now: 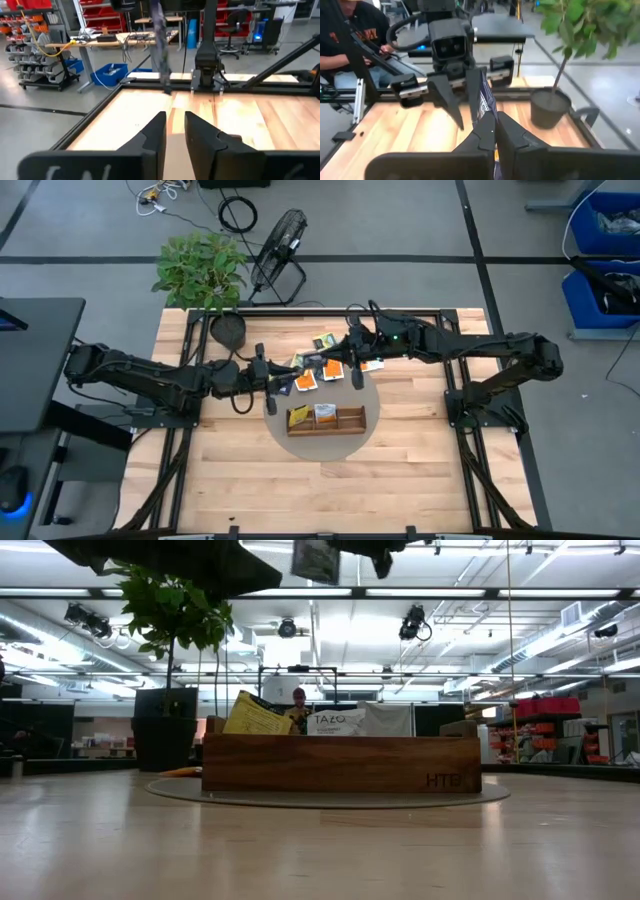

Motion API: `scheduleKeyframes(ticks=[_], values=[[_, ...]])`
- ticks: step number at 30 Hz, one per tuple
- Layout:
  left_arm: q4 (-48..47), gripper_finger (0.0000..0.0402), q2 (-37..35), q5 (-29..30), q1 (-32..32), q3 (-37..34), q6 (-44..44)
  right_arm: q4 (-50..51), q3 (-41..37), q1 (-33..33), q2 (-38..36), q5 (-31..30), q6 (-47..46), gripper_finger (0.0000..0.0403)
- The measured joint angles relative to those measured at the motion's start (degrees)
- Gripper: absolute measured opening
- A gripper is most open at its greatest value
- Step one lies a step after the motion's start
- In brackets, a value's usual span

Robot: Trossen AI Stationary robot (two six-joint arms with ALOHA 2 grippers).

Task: Pick & Place Tea
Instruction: Put the violet tea bag into the right section of the wooden organizer

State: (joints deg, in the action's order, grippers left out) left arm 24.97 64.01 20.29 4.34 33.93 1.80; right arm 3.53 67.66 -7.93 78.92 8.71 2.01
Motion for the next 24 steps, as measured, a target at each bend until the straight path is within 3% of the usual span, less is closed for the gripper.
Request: scheduleKeyframes(ticks=[4, 9, 17, 24], values=[[-0.92, 0.0089, 0.0, 0.01, 0.0, 0.0, 0.07, 8.66, -0.38, 0.01, -2.73, -3.54, -1.73, 0.0001], [-1.33, 0.0091, 0.0, 2.04, 0.0, 0.0, 0.05, 9.75, -7.86, 2.25, -6.25, -8.24, -7.1, 0.0001], [-1.37, 0.0092, 0.0, 2.54, 0.02, 0.0, -0.06, -4.66, -25.77, 6.33, -10.01, -10.79, -16.55, 0.0], [-1.35, 0.0092, 0.0, 2.55, 0.01, -0.02, -0.1, -12.7, -35.04, 9.2, -9.82, -11.44, -20.95, 0.0]])
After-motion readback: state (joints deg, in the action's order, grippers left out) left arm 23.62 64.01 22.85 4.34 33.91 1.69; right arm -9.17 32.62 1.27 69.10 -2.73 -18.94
